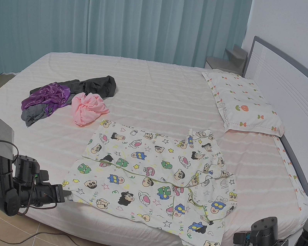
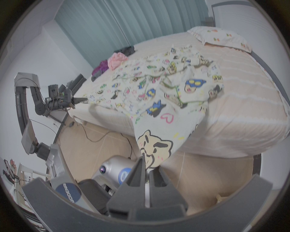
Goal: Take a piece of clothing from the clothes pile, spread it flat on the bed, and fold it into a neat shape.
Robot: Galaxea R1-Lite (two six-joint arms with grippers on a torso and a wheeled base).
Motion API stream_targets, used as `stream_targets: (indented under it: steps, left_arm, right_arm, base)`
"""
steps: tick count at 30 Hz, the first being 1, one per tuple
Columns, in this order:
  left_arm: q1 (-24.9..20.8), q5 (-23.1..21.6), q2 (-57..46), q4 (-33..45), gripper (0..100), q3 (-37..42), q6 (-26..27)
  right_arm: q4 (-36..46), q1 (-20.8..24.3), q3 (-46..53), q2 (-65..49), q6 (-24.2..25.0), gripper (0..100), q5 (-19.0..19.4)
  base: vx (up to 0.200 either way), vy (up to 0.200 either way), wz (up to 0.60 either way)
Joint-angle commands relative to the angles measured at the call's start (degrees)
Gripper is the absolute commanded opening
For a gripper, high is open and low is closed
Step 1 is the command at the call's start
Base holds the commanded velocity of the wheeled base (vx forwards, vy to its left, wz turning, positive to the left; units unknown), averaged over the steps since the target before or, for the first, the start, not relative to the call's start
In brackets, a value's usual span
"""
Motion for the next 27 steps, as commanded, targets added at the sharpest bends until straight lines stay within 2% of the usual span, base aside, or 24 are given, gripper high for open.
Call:
stream_targets:
  steps: [1, 2, 4, 6, 7, 8, 9, 10, 13, 15, 16, 20, 27]
  left_arm:
    - [-1.9, 3.9, -2.2, 2.5, 0, -2.8, -2.8]
    - [-2.0, 4.4, -2.4, 3.3, 0, -3.2, -3.0]
    - [-2.7, 7.8, -4.8, 12.0, 0, -7.3, -5.1]
    - [-3.5, 9.4, -7.5, 20.9, 0, -11.8, -9.0]
    - [-3.7, 9.5, -8.2, 23.0, 0, -12.9, -10.0]
    - [-4.5, 9.5, -10.7, 29.9, 0, -16.4, -13.8]
    - [-4.9, 9.5, -12.0, 33.0, 0, -18.0, -15.1]
    - [-4.9, 9.5, -12.0, 33.0, 0, -18.0, -15.1]
    - [-6.9, 9.3, -16.0, 44.0, 0, -24.0, -17.4]
    - [-7.1, 9.2, -16.4, 45.5, 0, -24.9, -17.8]
    - [-7.4, 9.3, -17.3, 52.1, 0, -28.3, -19.9]
    - [-7.5, 8.9, -17.8, 62.9, 0, -31.9, -20.7]
    - [-7.1, 8.4, -17.2, 71.9, 0, -33.5, -19.5]
  right_arm:
    - [-3.9, -1.7, 1.0, -1.2, 0.6, 0, 0.0]
    - [-4.4, -2.0, 1.0, -1.1, 0.8, 0, 0.0]
    - [-7.7, -4.0, 1.0, -0.2, 1.4, 0, 0.1]
    - [-10.1, -6.2, 1.0, 1.3, 1.6, 0, 0.3]
    - [-10.7, -6.5, 1.0, 1.7, 1.6, 0, 0.3]
    - [-12.9, -7.5, 1.0, 3.3, 1.6, 0, 0.2]
    - [-14.3, -7.8, 1.0, 4.2, 1.7, 0, 0.2]
    - [-14.3, -7.8, 1.0, 4.2, 1.7, 0, 0.2]
    - [-20.4, -9.7, 1.0, 6.8, 1.7, 0, 0.1]
    - [-21.3, -10.1, 1.0, 7.1, 1.7, 0, 0.1]
    - [-24.1, -11.6, 1.0, 7.8, 1.7, 0, 0.2]
    - [-25.3, -12.9, 1.0, 7.8, 1.7, 0, 0.2]
    - [-24.8, -13.5, 1.0, 7.4, 1.7, 0, 0.1]
  base:
    - [0.000, 0.000, 0.00]
    - [0.000, 0.000, 0.00]
    - [0.000, 0.000, 0.00]
    - [0.000, 0.000, 0.00]
    - [0.000, 0.000, 0.00]
    - [0.000, 0.000, 0.00]
    - [0.000, 0.000, 0.00]
    - [0.000, 0.000, 0.00]
    - [0.000, 0.000, 0.00]
    - [0.000, 0.000, 0.00]
    - [0.000, 0.000, 0.00]
    - [0.000, 0.000, 0.00]
    - [0.000, 0.000, 0.00]
